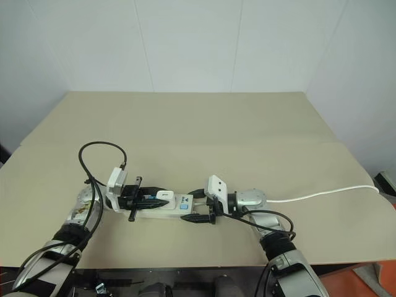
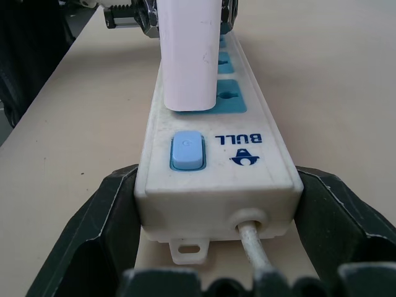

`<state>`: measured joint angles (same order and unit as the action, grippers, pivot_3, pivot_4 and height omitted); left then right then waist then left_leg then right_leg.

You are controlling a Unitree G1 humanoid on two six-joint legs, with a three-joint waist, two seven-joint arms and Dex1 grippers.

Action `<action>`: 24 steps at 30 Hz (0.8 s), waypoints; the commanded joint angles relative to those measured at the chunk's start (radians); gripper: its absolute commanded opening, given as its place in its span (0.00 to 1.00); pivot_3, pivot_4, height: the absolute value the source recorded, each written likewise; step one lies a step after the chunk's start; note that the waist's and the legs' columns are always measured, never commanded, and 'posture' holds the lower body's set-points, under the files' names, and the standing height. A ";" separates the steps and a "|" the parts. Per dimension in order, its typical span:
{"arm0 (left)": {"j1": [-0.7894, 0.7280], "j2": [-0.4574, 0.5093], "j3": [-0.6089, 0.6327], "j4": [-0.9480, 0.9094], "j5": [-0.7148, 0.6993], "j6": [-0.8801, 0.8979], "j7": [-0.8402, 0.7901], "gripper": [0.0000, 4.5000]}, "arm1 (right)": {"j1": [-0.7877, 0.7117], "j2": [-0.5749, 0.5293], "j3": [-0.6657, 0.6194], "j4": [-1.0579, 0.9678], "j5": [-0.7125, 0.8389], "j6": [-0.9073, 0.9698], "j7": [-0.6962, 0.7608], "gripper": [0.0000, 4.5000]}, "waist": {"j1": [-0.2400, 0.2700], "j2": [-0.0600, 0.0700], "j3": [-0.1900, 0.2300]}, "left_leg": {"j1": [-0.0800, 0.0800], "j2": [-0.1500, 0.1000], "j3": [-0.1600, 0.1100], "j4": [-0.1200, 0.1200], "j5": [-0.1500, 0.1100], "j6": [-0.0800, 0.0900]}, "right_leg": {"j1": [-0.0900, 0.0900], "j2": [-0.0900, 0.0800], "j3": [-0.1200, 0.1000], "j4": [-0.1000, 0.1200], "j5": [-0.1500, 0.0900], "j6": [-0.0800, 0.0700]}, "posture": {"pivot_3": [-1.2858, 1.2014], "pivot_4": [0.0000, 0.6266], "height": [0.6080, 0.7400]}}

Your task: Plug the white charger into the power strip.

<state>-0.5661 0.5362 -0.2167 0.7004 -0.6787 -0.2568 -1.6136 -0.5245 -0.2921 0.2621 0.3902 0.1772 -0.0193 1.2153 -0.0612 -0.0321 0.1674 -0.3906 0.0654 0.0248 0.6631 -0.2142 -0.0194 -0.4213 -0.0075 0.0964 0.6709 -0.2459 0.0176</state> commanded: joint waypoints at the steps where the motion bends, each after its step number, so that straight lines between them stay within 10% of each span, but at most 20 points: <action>1: 0.039 0.017 0.021 0.139 0.055 0.034 -0.001 0.22 | 0.009 -0.008 0.020 -0.060 0.023 -0.006 0.058 0.76 | 0.000 0.005 -0.004 | 0.000 0.000 0.000 0.000 0.000 0.000 | 0.000 0.000 0.000 0.000 0.000 0.000 | 0.52 0.24 1.00; 24: 0.016 -0.006 0.012 0.192 0.085 -0.012 -0.001 0.22 | 0.021 0.002 0.026 -0.069 0.021 -0.009 0.039 0.76 | 0.003 0.017 -0.012 | 0.002 -0.001 0.000 -0.001 0.000 0.000 | 0.001 0.000 0.001 0.000 -0.001 0.000 | 0.52 0.24 1.00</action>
<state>-0.5788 0.5151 -0.2216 0.7583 -0.6564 -0.2789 -1.6144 -0.5120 -0.2932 0.2683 0.3897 0.1674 -0.0159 1.1958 -0.0580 -0.0154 0.1559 -0.3887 0.0647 0.0249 0.6620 -0.2142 -0.0194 -0.4200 -0.0075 0.0970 0.6705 -0.2469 0.0173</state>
